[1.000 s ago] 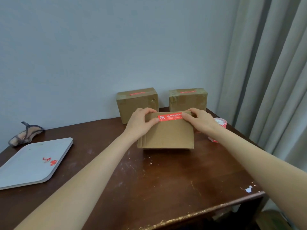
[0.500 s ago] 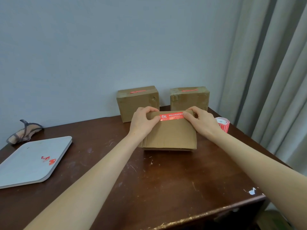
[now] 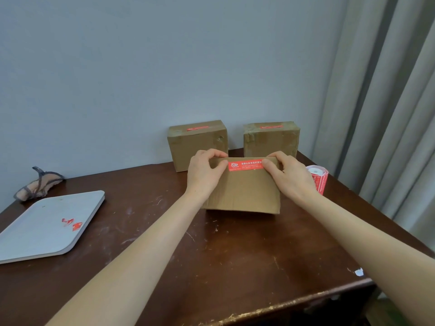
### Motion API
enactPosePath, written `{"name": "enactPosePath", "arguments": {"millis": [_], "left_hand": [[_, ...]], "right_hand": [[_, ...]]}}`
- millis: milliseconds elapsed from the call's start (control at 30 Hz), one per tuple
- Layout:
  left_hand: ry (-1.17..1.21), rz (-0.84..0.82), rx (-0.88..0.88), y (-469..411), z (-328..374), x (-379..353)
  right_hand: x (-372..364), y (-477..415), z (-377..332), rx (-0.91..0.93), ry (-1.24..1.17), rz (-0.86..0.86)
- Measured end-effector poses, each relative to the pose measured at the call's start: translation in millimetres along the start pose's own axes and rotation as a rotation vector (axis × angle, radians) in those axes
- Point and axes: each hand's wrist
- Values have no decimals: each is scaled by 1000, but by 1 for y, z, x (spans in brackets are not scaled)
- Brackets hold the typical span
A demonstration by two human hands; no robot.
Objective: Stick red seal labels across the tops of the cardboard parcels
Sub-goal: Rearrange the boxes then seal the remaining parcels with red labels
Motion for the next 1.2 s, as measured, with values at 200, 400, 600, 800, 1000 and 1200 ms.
{"name": "enactPosePath", "arguments": {"millis": [200, 400, 600, 800, 1000, 1200], "left_hand": [[-80, -89, -39, 4, 0, 5], [-41, -125, -29, 3, -2, 11], [-133, 62, -171, 13, -9, 4], [-232, 170, -215, 18, -11, -2], [-254, 231, -192, 21, -8, -5], [-257, 247, -155, 22, -1, -7]], "right_hand": [[3, 3, -2, -10, 39, -31], [4, 5, -2, 1, 75, -37], [-2, 8, -2, -4, 45, 6], [-3, 8, 0, 14, 18, 16], [-4, 10, -1, 20, -3, 17], [-4, 10, 0, 22, -11, 22]]}}
Point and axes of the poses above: each hand's wrist, its own y-axis away from the middle knuckle, its own x-axis out of the back of the hand, z = x × y, and after that the axes turned 5 degrees about y, right-handed
